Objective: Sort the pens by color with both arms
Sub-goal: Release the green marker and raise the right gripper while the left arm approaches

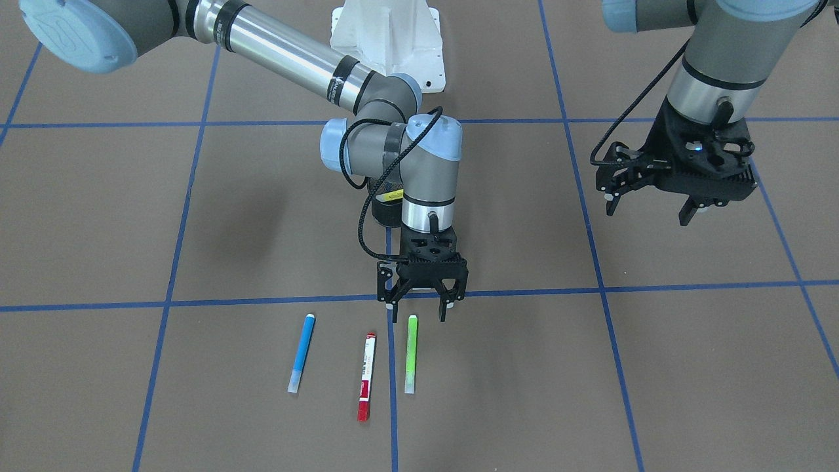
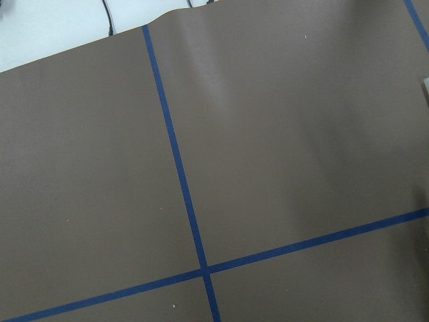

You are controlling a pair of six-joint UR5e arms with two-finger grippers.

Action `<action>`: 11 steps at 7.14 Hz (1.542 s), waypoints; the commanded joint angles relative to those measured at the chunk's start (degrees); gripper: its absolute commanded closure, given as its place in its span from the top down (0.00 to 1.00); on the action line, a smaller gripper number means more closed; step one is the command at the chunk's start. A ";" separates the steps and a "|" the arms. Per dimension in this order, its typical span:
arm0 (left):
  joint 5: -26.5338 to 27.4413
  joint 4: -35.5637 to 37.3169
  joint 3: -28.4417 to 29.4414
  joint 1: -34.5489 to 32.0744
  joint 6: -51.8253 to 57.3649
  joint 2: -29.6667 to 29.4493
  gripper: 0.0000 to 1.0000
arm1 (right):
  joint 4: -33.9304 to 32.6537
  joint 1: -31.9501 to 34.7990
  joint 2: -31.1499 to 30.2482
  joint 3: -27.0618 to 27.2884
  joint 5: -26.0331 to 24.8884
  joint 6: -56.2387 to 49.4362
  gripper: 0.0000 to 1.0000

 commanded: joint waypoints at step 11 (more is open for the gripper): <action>-5.43 -3.73 7.76 15.97 -17.18 -12.09 0.99 | -47.30 26.47 -13.17 35.92 45.77 -46.61 1.00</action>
